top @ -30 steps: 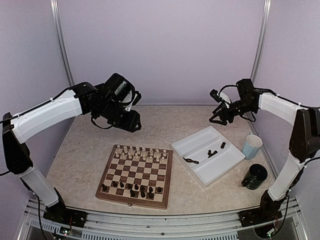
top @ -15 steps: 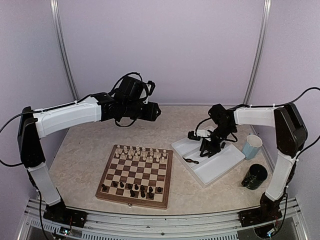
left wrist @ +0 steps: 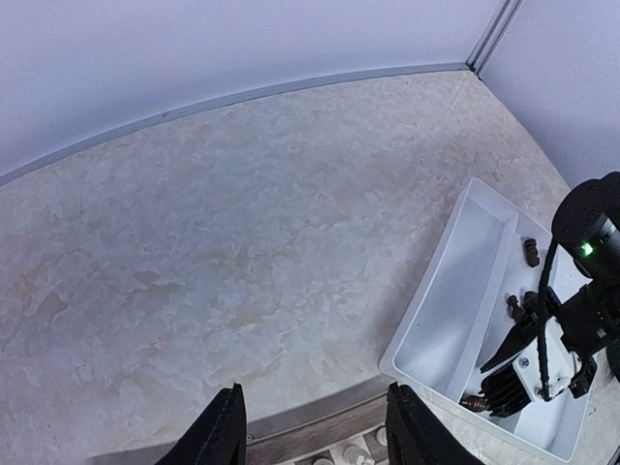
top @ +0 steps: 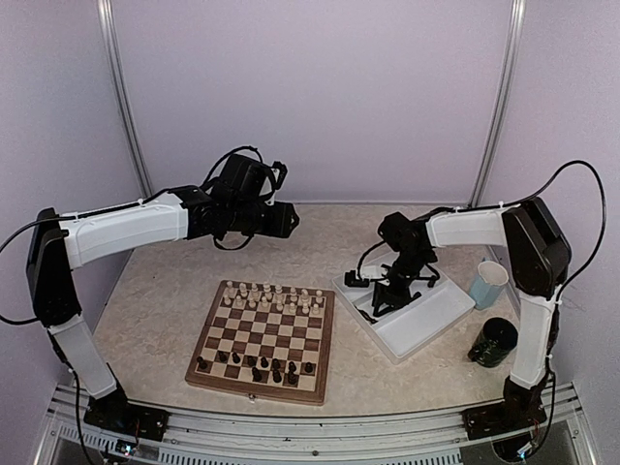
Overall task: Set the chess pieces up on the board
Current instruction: Pick up the chess pile from the storage box.
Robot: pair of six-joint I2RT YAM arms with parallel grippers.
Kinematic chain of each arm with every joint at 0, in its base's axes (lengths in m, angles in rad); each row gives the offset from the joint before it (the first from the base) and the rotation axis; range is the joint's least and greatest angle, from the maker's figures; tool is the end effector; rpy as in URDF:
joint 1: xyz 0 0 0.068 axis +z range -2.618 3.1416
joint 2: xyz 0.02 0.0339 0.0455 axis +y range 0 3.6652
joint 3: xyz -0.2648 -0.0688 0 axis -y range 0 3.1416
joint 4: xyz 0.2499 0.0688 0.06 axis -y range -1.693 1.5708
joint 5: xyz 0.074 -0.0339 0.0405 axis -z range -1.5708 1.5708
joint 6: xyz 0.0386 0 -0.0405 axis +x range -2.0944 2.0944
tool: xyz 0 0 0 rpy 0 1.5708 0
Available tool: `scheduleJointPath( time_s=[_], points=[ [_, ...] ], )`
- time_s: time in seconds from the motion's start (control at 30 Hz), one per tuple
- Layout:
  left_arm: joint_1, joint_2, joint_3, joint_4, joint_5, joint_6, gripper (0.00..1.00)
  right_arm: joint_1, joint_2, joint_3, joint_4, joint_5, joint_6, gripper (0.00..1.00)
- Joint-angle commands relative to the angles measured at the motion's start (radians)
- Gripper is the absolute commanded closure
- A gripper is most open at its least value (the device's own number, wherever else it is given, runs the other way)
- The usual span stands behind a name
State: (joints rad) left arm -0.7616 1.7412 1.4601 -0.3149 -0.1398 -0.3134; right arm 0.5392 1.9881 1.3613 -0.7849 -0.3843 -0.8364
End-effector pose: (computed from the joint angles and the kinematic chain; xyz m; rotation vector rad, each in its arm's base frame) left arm 0.3037 -0.2822 0.2998 0.4086 2.1594 -0.4639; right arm 0.3206 0.2087 0.1492 -1.8651 2.1996 0.5208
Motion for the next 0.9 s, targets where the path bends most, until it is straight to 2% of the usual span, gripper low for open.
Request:
scheduleJointPath(
  time_s=[0.0,0.17,0.43,0.7,0.87],
  points=[
    [0.021,-0.059,-0.018,0.030,-0.006,-0.014,0.51,0.011,0.010,0.019,-0.044,-0.011,0.019,0.67],
    [0.025,-0.056,-0.021,0.047,0.020,-0.025,0.51,0.037,0.008,0.016,-0.073,-0.008,0.050,0.68],
    [0.025,-0.051,-0.019,0.051,0.042,-0.037,0.51,0.051,0.001,0.048,-0.071,-0.078,0.209,0.66],
    [0.025,-0.058,-0.023,0.039,0.047,-0.051,0.51,0.094,0.033,-0.009,-0.058,0.050,0.220,0.66],
    [0.024,-0.066,-0.034,0.038,0.047,-0.065,0.50,0.100,0.032,-0.050,-0.028,0.187,0.253,0.66]
  ],
)
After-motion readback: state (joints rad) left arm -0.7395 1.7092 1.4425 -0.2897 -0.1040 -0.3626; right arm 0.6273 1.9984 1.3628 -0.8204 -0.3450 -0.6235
